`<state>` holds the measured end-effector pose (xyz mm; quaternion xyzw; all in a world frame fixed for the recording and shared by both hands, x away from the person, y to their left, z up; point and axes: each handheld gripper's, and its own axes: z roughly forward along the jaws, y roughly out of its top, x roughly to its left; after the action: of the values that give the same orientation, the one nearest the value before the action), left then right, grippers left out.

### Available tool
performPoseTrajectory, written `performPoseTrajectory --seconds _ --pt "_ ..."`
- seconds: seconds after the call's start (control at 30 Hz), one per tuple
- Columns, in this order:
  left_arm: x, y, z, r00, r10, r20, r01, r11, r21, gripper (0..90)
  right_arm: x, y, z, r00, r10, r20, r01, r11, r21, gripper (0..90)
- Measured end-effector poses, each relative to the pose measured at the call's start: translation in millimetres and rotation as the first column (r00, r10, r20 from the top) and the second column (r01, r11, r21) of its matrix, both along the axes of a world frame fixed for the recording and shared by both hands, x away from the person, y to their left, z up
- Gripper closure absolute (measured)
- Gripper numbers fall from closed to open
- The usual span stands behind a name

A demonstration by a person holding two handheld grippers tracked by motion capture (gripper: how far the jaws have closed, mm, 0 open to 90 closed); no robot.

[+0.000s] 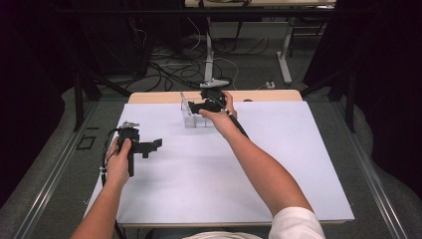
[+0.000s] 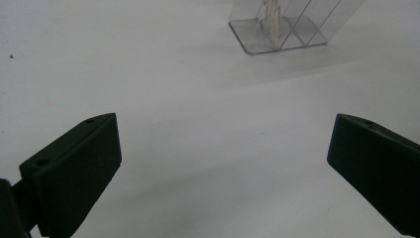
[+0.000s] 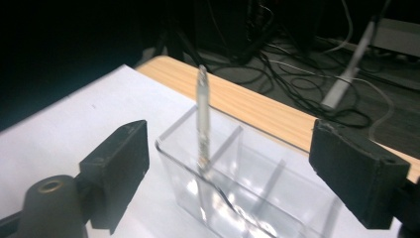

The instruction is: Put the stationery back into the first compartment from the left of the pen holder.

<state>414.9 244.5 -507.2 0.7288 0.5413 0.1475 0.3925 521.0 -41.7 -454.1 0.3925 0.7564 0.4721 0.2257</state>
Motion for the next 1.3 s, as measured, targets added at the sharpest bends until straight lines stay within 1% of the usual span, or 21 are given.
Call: performPoseTrajectory --seconds 0.07,0.1,0.17,0.2,0.27,0.33,0.43,0.47,0.5,0.6,0.67,0.7,0.8,0.83,0.9,1.0,1.1,1.23,1.3 --pt "-0.1 -0.5 0.3 1.0000 -0.002 0.004 0.002 1.0000 -0.002 0.2 -5.8 -7.2 1.2 1.0000 0.002 -0.001 -0.002 1.000 -0.012 14.9" --pt "-0.2 -0.7 0.7 1.0000 -0.003 0.006 0.003 1.0000 -0.005 0.2 -8.3 -11.5 1.7 0.9999 0.003 0.010 -0.003 1.000 -0.017 14.8" --pt "-0.7 -1.1 1.6 0.9999 0.001 0.011 -0.001 0.9999 -0.011 0.2 -14.6 -20.6 2.7 0.9999 -0.004 0.014 0.004 1.000 -0.011 12.8" --pt "-0.7 -1.1 1.8 0.9998 -0.004 0.019 0.004 0.9999 -0.014 0.2 -18.1 -25.7 3.3 0.9999 -0.007 0.008 0.007 1.000 -0.008 11.2" --pt "-1.0 -1.6 2.5 0.9997 -0.006 0.024 0.007 0.9999 -0.014 0.1 -25.1 -36.5 3.6 0.9999 -0.010 0.009 0.010 1.000 -0.002 9.0" --pt "-1.2 -2.2 3.0 0.9997 -0.011 0.022 0.012 0.9999 -0.011 0.2 -31.5 -48.1 2.6 0.9995 -0.029 0.009 0.029 1.000 0.011 6.5" --pt "-0.9 -3.6 2.8 0.9995 -0.021 0.025 0.021 0.9998 -0.003 0.2 -40.9 -66.9 -0.5 0.9986 -0.052 -0.009 0.052 0.998 0.021 1.4" --pt "-0.9 -4.0 2.7 0.9994 -0.019 0.027 0.019 0.9998 -0.002 0.1 -43.7 -73.8 -1.8 0.9985 -0.053 -0.010 0.053 0.998 0.025 0.2" --pt "-0.9 -4.5 2.6 0.9995 -0.017 0.027 0.017 0.9998 -0.004 0.1 -47.1 -80.1 -2.8 0.9980 -0.059 -0.022 0.060 0.998 0.032 0.0" --pt "-1.3 -5.4 2.8 0.9995 -0.020 0.025 0.020 0.9998 -0.001 0.2 -56.3 -98.7 -6.6 0.9963 -0.086 -0.007 0.086 0.996 0.027 0.0" --pt "-1.5 -5.8 2.8 0.9994 -0.021 0.026 0.021 0.9998 0.001 0.1 -63.1 -110.4 -9.2 0.9943 -0.105 -0.016 0.106 0.994 0.040 0.0" --pt "-1.6 -5.8 2.8 0.9994 -0.022 0.026 0.022 0.9998 0.003 0.1 -65.9 -116.0 -10.8 0.9934 -0.114 -0.013 0.115 0.993 0.041 0.0" --pt "-1.8 -6.0 2.6 0.9994 -0.022 0.026 0.022 0.9998 0.004 0.1 -76.0 -132.8 -15.1 0.9906 -0.136 -0.011 0.137 0.990 0.018 0.0" --pt "-1.9 -6.0 2.5 0.9995 -0.022 0.024 0.022 0.9998 0.003 0.2 -78.6 -138.3 -16.8 0.9897 -0.143 -0.003 0.143 0.990 0.011 0.0" --pt "-1.9 -5.7 2.3 0.9994 -0.021 0.026 0.021 0.9998 0.003 0.1 -83.8 -148.9 -20.7 0.9877 -0.156 -0.012 0.156 0.987 0.026 0.0" --pt "-1.8 -5.5 1.9 0.9994 -0.021 0.026 0.021 0.9998 0.000 0.1 -92.7 -163.7 -25.1 0.9833 -0.181 -0.019 0.181 0.983 0.029 0.0" --pt "-1.6 -5.5 1.6 0.9994 -0.023 0.024 0.023 0.9997 0.003 0.2 -101.2 -177.4 -30.3 0.9792 -0.201 -0.030 0.202 0.978 0.044 0.0" --pt "-1.5 -6.7 0.9 0.9993 -0.024 0.028 0.024 0.9997 -0.001 0.1 -113.1 -192.9 -36.7 0.9731 -0.228 -0.033 0.229 0.973 0.040 0.0" --pt "-1.7 -7.5 0.9 0.9994 -0.020 0.028 0.021 0.9998 -0.004 0.1 -118.3 -199.0 -40.1 0.9702 -0.238 -0.045 0.241 0.969 0.056 0.0"
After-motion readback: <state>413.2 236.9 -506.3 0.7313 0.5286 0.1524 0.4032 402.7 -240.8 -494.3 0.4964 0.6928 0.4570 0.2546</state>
